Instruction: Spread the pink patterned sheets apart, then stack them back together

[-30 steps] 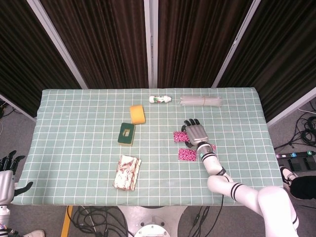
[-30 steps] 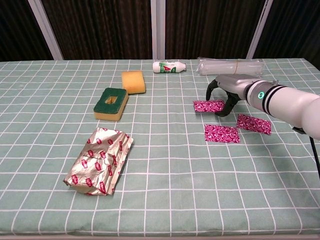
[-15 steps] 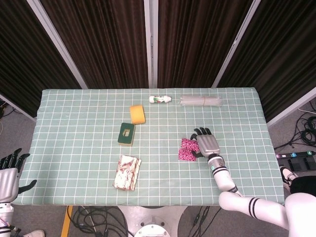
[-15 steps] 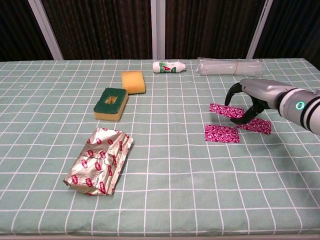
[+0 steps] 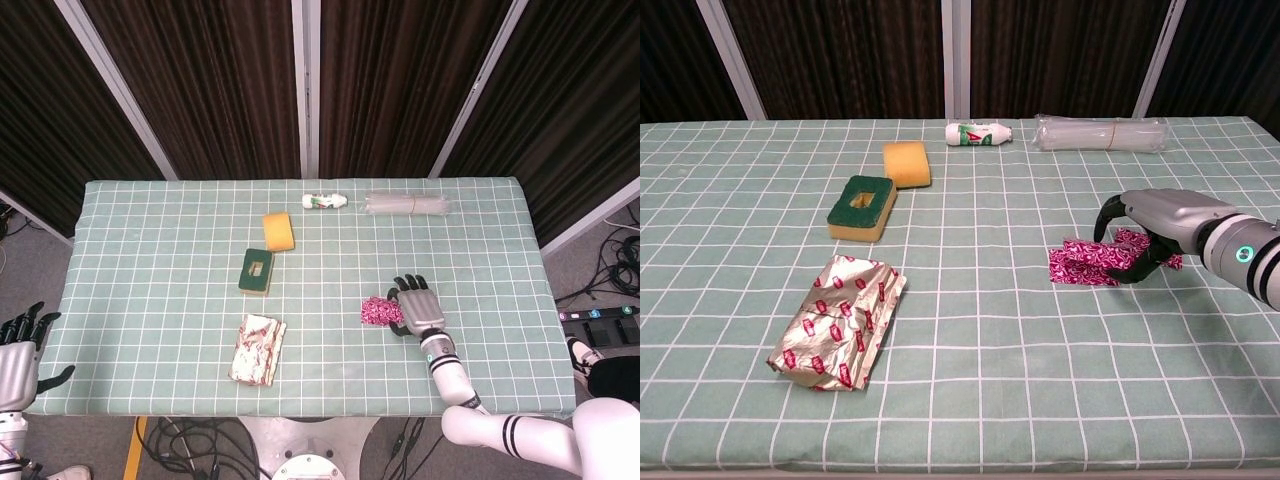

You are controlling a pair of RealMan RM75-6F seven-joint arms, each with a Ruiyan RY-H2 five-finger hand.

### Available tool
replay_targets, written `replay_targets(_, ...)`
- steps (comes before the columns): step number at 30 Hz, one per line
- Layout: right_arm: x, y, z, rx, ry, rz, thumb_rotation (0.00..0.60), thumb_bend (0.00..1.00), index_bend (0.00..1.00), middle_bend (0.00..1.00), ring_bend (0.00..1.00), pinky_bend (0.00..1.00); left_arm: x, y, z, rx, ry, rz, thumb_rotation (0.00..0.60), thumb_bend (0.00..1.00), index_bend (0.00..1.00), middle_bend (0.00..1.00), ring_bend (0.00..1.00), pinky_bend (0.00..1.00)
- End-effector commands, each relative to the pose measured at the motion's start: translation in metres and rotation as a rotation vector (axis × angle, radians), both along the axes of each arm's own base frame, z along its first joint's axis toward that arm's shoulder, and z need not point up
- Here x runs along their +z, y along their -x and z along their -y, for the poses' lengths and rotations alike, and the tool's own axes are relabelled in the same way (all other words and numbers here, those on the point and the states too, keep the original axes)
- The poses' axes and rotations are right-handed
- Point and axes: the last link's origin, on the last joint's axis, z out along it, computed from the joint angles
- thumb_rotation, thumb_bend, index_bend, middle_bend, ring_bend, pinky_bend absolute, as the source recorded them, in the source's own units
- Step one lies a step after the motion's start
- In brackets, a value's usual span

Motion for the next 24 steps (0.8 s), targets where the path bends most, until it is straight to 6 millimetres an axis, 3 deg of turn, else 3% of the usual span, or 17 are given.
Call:
replay_targets(1, -0.007, -0.006, 0.001, 0.036, -0.006, -0.002, 0.514, 0.24, 0.36, 0.10, 0.00, 0.00, 0.000, 0.001, 0.001, 0.004, -0.002, 0.000, 0.600, 0.12, 0.27, 0.20, 0.15, 0.17)
replay_targets(11, -0.019, -0.007, 0.001, 0.045, -0.027, -0.010, 0.505, 0.25, 0.35, 0.10, 0.00, 0.00, 0.000, 0.001, 0.002, 0.005, -0.002, 0.002, 0.600, 0.12, 0.27, 0.20, 0.15, 0.17)
replay_targets(24, -0.022, -0.002, 0.001, 0.036, -0.027, -0.025, 0.498, 0.25, 0.30, 0.10, 0.00, 0.00, 0.000, 0.002, 0.003, 0.005, -0.006, 0.003, 0.600, 0.12, 0.27, 0.20, 0.15, 0.17)
